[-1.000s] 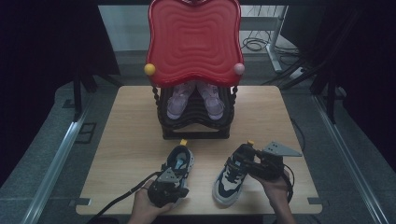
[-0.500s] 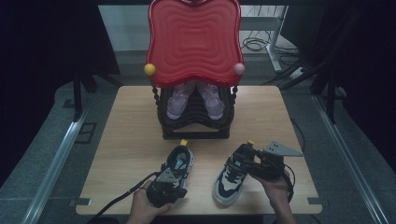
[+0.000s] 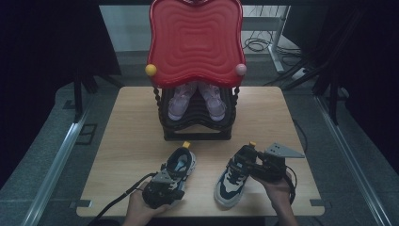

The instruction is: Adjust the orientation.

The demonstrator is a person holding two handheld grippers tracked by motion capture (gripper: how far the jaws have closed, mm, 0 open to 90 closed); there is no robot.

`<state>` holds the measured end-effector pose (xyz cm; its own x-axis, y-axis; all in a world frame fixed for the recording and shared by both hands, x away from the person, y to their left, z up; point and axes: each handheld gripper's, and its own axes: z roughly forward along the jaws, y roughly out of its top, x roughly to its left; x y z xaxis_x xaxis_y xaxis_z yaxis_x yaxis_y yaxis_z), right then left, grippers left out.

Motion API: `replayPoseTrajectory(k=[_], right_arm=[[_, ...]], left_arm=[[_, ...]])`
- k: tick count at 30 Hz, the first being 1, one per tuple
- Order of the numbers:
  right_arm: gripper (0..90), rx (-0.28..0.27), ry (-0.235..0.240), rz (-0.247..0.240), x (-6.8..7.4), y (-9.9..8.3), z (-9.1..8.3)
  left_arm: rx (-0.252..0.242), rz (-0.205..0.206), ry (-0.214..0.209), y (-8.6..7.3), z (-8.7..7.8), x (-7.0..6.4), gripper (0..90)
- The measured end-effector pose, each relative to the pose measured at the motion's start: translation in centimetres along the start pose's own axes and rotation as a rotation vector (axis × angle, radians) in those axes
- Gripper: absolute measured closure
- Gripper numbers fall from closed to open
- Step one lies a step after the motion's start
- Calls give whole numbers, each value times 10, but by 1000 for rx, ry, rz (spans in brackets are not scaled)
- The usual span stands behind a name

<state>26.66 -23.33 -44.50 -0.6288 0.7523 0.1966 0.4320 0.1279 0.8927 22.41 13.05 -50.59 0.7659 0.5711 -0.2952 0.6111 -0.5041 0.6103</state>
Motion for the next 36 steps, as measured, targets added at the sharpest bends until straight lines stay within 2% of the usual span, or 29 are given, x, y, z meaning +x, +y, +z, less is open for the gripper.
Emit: replayPoseTrajectory(k=[22,36], right_arm=[[496,6,-3,-1,0,-1,1],[497,3,-8,3,-2,-1,0]], left_arm=[[-11,-46,6,-12,-16,19,900],[-26,-66,28,-17,-25,32,900]])
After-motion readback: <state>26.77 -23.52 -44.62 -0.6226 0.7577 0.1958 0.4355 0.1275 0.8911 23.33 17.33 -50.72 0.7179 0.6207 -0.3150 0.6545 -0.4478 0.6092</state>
